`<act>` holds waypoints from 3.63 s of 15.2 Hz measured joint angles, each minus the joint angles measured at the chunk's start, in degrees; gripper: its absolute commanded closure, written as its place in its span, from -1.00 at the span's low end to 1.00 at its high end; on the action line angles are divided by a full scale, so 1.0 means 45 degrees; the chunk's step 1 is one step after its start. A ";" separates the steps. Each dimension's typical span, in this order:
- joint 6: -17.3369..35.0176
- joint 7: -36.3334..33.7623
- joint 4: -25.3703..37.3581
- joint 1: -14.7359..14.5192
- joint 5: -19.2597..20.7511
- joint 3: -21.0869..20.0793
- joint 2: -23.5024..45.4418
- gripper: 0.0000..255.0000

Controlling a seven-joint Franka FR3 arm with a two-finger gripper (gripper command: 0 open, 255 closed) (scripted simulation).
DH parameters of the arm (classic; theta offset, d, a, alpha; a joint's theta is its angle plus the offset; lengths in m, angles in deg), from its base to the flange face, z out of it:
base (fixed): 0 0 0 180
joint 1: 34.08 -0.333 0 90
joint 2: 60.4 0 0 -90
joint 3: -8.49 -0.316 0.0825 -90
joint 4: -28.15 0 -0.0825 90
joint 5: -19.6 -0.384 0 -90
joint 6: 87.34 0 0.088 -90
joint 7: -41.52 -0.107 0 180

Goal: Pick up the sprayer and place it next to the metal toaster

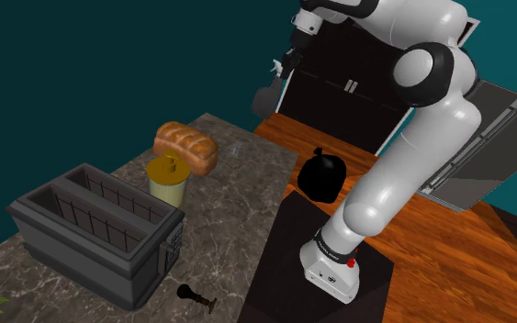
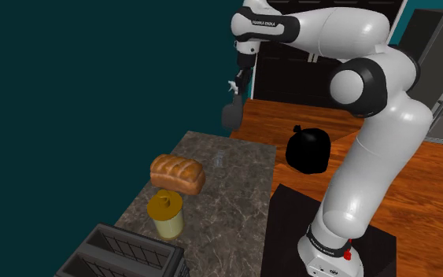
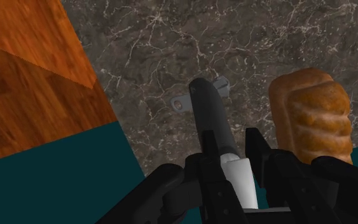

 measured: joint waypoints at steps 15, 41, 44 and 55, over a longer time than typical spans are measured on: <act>-0.2901 0.0235 0.3941 0.0264 -0.0576 0.0256 0.1198 1.00; -0.2555 -0.7366 -0.1151 -0.2613 0.0468 -0.4620 -0.4187 1.00; -0.2514 -0.8378 -0.1144 -0.2912 0.0258 -0.5340 -0.4178 1.00; -0.2179 -1.1857 -0.1139 -0.3912 -0.0398 -0.7851 -0.4050 1.00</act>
